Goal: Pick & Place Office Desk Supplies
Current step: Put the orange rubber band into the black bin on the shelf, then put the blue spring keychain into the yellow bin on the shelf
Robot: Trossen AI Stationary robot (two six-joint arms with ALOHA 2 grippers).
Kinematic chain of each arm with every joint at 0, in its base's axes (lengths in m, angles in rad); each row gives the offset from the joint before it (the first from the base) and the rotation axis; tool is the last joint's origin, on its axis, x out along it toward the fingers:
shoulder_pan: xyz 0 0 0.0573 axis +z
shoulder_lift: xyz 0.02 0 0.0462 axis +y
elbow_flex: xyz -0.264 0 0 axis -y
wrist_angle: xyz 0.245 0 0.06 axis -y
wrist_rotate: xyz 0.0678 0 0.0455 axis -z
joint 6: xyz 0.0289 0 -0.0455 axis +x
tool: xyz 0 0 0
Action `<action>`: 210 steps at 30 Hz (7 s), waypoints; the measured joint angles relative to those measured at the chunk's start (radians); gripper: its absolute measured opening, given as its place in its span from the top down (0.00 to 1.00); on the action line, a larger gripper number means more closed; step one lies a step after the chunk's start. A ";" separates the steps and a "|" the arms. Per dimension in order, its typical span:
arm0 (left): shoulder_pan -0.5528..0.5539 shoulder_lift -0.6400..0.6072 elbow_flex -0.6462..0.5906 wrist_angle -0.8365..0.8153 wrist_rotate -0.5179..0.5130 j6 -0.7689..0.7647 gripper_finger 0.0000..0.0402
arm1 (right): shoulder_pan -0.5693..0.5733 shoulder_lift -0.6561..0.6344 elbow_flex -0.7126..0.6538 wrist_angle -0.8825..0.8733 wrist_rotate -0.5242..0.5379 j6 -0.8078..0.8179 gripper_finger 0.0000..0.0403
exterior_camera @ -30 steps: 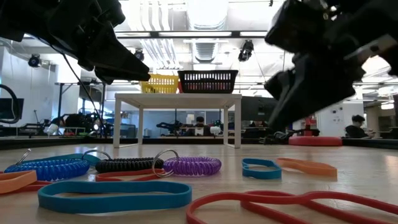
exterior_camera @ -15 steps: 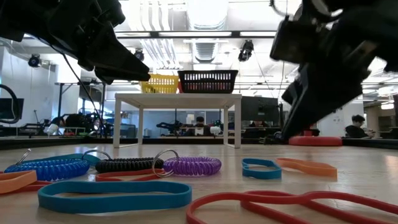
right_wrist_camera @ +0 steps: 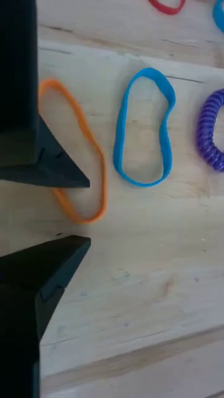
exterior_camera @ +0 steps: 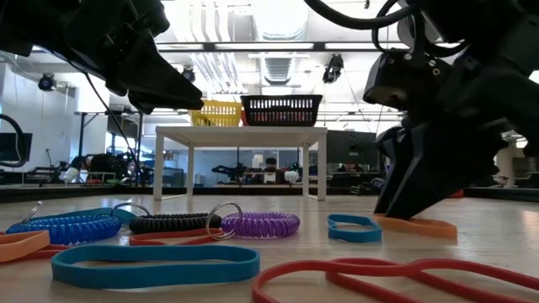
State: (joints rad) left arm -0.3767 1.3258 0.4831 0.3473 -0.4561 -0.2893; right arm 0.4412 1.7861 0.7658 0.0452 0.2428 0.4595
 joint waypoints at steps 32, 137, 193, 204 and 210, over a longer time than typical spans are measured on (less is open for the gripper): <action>0.001 0.000 0.000 -0.001 0.000 0.000 0.59 | -0.229 -0.131 0.339 0.079 0.347 -0.493 0.98; 0.001 0.000 0.000 -0.001 0.000 -0.007 0.59 | -0.041 -0.299 0.234 -0.285 0.337 -0.078 0.80; -0.347 0.201 0.085 -0.153 0.222 -0.029 0.59 | 0.003 -0.294 -0.154 0.436 0.283 -0.183 0.83; -0.259 0.290 0.084 -0.048 0.396 0.056 0.59 | 0.003 -0.294 -0.161 0.435 0.283 -0.179 0.83; -0.234 0.301 0.079 -0.042 0.448 0.081 0.59 | 0.003 -0.294 -0.162 0.436 0.283 -0.174 0.83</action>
State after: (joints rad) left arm -0.6110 1.6272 0.5626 0.3053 -0.0083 -0.2085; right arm 0.4446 1.4921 0.6037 0.4816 0.5255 0.2853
